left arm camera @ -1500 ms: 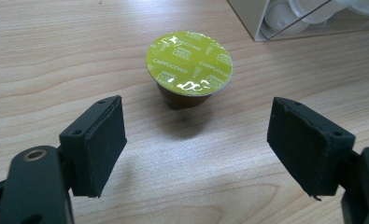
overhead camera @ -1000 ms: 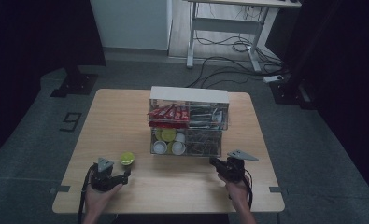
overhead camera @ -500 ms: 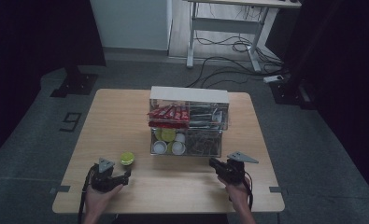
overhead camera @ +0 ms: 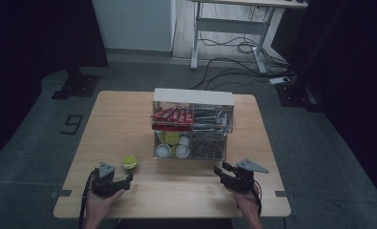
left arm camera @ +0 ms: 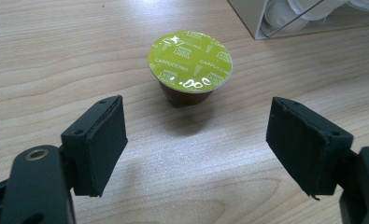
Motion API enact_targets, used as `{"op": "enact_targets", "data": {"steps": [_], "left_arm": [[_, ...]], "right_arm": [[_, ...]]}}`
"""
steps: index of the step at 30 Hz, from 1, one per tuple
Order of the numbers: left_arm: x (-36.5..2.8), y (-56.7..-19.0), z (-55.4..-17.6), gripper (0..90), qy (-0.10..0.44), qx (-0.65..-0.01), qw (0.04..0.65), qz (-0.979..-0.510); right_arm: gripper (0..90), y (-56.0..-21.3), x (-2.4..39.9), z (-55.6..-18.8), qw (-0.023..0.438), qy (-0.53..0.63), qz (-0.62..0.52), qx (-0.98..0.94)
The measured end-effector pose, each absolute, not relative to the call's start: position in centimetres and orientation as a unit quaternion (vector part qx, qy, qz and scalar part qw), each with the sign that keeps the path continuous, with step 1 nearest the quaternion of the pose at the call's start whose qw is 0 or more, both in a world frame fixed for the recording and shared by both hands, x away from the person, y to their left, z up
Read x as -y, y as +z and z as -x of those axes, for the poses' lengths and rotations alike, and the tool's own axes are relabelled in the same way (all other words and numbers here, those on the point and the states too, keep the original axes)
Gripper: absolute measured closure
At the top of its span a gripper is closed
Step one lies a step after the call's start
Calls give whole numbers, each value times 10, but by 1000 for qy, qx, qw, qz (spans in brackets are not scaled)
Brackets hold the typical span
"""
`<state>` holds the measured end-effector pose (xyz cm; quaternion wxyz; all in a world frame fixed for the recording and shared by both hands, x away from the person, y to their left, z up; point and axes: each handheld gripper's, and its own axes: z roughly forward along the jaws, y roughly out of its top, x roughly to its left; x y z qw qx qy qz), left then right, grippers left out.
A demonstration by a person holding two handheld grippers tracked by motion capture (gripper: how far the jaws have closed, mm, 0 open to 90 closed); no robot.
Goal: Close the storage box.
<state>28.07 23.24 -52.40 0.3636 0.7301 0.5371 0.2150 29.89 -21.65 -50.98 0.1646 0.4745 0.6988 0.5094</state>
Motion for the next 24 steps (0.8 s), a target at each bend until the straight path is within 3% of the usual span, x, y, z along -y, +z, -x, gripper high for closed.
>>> {"op": "enact_targets", "data": {"steps": [11,24], "left_arm": [[-228,-524,-280,203,207,-527,368,-738],[-223,-527,-282,203,200,-521,363,-746]], "right_arm": [[409,-529,243,-272,191,493,-488,-694],[389,-541,260,-262,201,463,-516,-692]]}}
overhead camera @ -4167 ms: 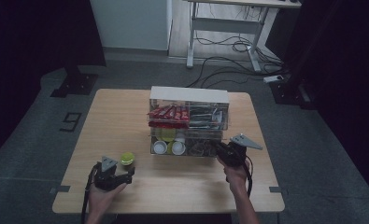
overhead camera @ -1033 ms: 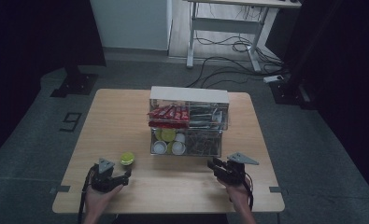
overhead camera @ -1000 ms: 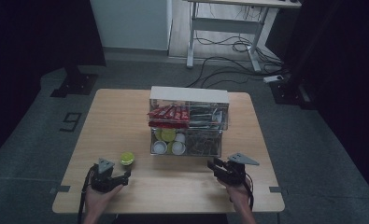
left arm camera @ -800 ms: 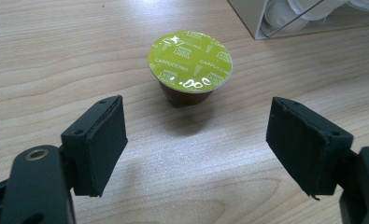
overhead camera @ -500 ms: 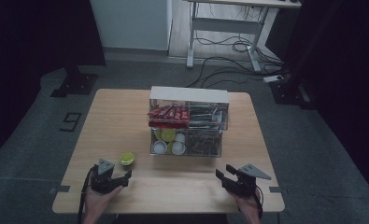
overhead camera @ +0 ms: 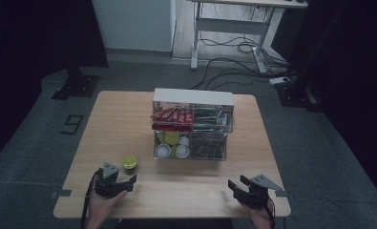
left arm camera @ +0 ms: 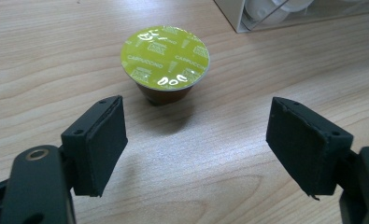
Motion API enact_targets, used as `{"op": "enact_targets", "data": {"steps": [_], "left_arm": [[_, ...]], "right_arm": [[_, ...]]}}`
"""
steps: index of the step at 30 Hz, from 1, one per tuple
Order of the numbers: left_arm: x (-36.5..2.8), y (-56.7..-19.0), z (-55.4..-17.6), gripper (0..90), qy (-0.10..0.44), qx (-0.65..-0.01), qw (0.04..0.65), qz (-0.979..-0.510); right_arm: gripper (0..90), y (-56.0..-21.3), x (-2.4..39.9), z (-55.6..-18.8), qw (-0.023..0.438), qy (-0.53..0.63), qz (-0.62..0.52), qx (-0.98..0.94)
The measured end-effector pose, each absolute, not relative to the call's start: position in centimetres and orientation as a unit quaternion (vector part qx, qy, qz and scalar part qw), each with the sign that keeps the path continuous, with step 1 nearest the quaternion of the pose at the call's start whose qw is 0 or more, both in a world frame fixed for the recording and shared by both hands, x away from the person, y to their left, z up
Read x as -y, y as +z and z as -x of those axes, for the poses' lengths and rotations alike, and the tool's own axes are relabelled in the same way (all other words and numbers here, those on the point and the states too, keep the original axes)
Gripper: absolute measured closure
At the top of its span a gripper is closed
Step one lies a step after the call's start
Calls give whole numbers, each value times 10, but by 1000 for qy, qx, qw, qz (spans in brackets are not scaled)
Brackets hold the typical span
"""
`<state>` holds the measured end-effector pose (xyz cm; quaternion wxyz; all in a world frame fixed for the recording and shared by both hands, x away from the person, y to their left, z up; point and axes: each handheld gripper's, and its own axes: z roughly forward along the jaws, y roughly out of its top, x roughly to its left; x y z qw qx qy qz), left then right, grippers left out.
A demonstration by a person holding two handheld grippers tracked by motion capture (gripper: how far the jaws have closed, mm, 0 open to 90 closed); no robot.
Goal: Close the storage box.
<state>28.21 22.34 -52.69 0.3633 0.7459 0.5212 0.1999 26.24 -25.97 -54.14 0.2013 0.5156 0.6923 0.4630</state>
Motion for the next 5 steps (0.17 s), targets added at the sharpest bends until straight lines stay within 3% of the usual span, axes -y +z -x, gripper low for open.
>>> {"op": "enact_targets", "data": {"steps": [5], "left_arm": [[-221,-527,-282,203,199,-518,362,-749]], "right_arm": [[384,-543,259,-265,199,460,-514,-696]]}}
